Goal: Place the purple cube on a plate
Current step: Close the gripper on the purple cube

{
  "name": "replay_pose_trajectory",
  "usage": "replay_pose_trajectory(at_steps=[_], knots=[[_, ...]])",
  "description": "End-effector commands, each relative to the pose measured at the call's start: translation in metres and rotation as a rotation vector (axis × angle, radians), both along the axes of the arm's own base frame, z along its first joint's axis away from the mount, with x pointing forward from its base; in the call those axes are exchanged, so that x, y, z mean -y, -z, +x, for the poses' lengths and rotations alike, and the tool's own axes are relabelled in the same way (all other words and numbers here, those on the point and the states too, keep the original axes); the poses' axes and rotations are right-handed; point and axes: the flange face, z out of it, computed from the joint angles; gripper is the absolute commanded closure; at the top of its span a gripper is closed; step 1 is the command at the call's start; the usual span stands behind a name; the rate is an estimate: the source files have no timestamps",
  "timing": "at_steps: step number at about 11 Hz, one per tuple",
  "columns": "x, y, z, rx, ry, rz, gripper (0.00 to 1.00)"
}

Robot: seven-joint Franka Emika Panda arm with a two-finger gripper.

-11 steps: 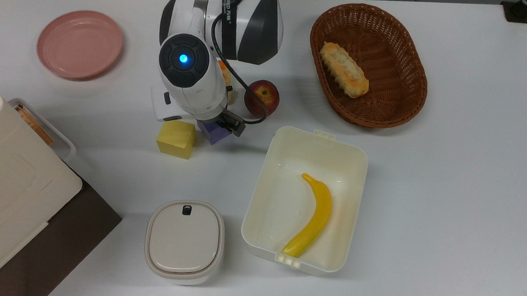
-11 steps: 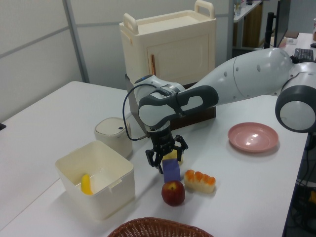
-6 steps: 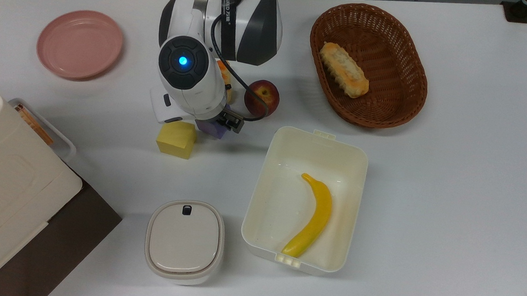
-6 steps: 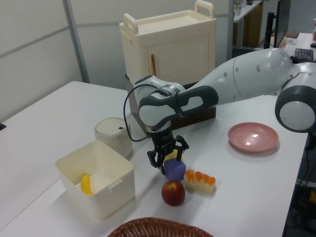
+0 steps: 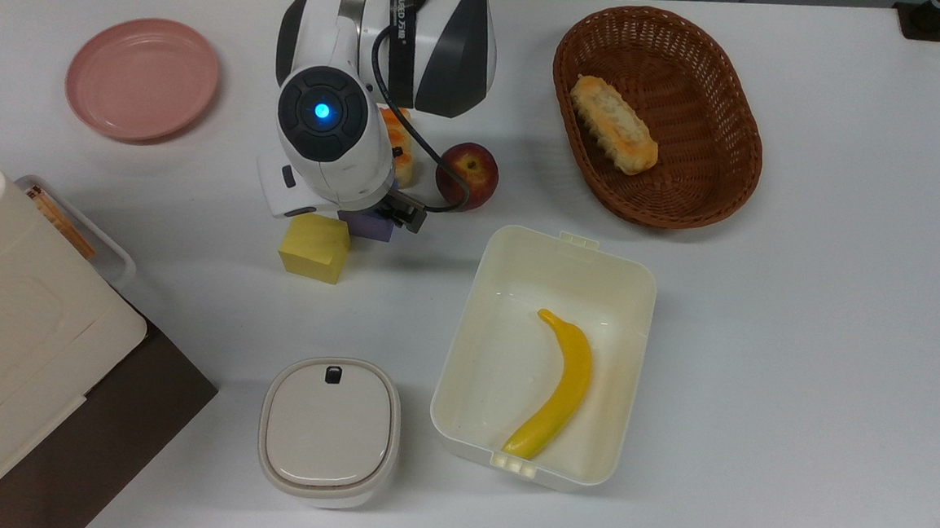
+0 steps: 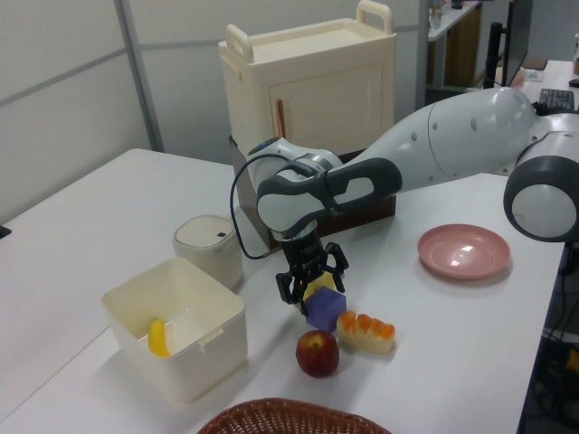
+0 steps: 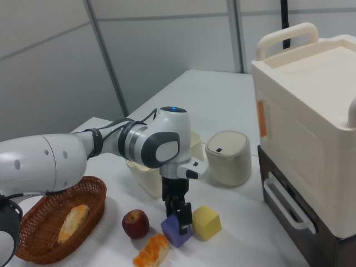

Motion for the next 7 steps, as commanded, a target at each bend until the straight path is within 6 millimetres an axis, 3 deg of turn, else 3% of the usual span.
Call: replay_pose_trajectory(at_steps=[1,2,4,5,6,7], knots=[[0.007,-0.002,-0.006,-0.020,-0.027,-0.008,0.00],[0.006,-0.001,-0.006,-0.022,-0.030,-0.008,0.02],[0.007,-0.002,-0.006,-0.022,-0.078,0.012,0.47],[0.010,-0.005,-0.006,-0.024,-0.102,0.023,0.65],[0.012,-0.010,-0.008,-0.035,-0.104,0.026,0.77],[0.016,-0.035,-0.011,-0.027,-0.103,0.028,0.80]])
